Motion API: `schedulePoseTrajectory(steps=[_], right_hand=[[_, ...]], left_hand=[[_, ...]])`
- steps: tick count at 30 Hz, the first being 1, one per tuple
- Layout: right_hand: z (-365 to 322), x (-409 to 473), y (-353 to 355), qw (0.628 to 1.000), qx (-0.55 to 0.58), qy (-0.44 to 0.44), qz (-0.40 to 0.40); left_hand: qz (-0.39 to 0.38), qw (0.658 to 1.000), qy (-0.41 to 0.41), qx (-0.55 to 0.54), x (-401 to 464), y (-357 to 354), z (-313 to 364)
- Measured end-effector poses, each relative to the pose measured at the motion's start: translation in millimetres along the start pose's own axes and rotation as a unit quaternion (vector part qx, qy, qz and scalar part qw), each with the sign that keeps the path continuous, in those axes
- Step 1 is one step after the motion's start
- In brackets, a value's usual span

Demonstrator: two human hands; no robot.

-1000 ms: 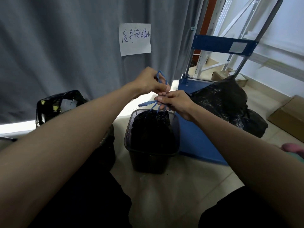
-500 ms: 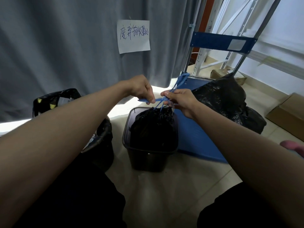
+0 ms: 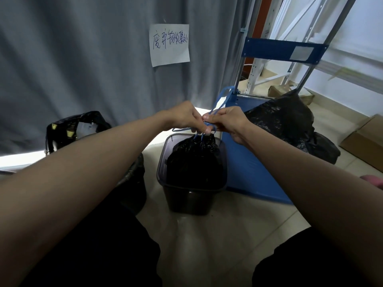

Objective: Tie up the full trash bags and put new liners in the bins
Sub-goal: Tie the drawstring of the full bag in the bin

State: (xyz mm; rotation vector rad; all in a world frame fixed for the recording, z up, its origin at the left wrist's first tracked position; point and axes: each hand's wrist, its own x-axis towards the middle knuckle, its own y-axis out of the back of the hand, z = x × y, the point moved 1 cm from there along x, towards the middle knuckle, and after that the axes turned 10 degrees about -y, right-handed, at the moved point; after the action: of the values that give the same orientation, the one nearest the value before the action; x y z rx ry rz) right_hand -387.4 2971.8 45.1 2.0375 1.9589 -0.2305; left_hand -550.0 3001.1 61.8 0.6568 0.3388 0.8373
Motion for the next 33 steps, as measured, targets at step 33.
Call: schedulePoseTrajectory(steps=[33], right_hand=[[6.8, 12.0, -5.8, 0.986, -0.030, -0.129, 0.103]], left_hand=[[0.095, 0.957, -0.104, 0.254, -0.7, -22.8, 13.0]])
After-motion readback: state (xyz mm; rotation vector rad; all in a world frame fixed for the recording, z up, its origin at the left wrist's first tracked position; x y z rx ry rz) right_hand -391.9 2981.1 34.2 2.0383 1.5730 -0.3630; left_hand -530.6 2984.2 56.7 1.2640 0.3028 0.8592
